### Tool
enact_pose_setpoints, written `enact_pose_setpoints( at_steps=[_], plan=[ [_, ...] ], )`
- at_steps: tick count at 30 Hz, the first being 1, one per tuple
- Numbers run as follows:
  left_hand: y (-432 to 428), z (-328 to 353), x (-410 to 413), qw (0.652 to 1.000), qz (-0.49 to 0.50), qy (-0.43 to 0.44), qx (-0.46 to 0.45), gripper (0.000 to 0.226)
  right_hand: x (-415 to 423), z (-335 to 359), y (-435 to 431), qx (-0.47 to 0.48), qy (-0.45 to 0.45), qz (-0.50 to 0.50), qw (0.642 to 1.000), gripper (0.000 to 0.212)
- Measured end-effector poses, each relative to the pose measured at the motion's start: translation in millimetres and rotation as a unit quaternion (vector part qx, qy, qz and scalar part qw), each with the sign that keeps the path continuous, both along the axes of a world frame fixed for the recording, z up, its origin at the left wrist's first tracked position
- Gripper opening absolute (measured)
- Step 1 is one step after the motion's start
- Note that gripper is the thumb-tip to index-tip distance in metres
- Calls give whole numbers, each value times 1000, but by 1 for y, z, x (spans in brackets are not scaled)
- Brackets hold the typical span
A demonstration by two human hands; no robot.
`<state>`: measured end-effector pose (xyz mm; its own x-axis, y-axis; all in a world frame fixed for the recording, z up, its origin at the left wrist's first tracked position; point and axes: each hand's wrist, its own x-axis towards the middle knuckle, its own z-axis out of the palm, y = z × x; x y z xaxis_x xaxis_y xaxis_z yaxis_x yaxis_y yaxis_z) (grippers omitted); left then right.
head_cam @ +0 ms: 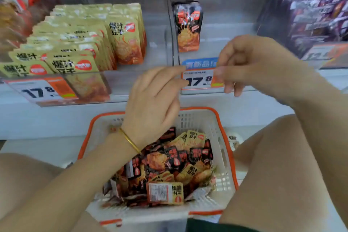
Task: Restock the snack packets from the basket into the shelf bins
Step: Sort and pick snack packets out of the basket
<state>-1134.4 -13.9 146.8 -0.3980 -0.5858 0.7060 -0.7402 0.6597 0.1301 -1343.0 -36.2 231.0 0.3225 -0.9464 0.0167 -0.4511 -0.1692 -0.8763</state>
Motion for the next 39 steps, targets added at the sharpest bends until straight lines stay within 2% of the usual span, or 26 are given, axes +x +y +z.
enact_pose_setpoints(
  at_steps=[3,6,8,10,12,16,21,25,28,32,35,37,39],
  plan=[
    [18,-61,14,992,-5,-84,91,30,16,-65,15,129,113,96,981,5],
    [23,-113,28,966,-14,-175,188,35,40,-151,3,194,237,149,940,7],
    [26,-135,35,952,-5,-190,240,36,52,-208,0,229,298,186,908,14],
    [28,-148,40,941,5,-192,278,37,59,-252,0,227,368,230,872,18],
    [26,-154,46,936,23,-187,298,36,60,-281,0,186,428,255,847,20],
    [18,-162,55,936,49,-145,318,21,55,-310,-9,174,471,267,822,24],
    [18,-168,51,935,20,-162,314,20,51,-338,-3,217,518,337,755,29],
    [22,-171,48,934,6,-164,317,18,49,-341,1,203,518,336,759,16],
    [24,-174,49,933,-1,-164,322,20,50,-336,-3,171,499,325,785,12],
    [27,-177,46,925,-12,-172,340,25,51,-302,-24,150,428,291,843,32],
    [28,-174,39,890,9,-156,428,36,53,-253,-33,156,361,292,872,19],
    [29,-170,34,860,16,-114,497,45,50,-226,-33,176,294,293,893,10],
    [28,-161,29,830,15,-53,555,45,48,-210,-29,218,223,272,910,9]
  ],
)
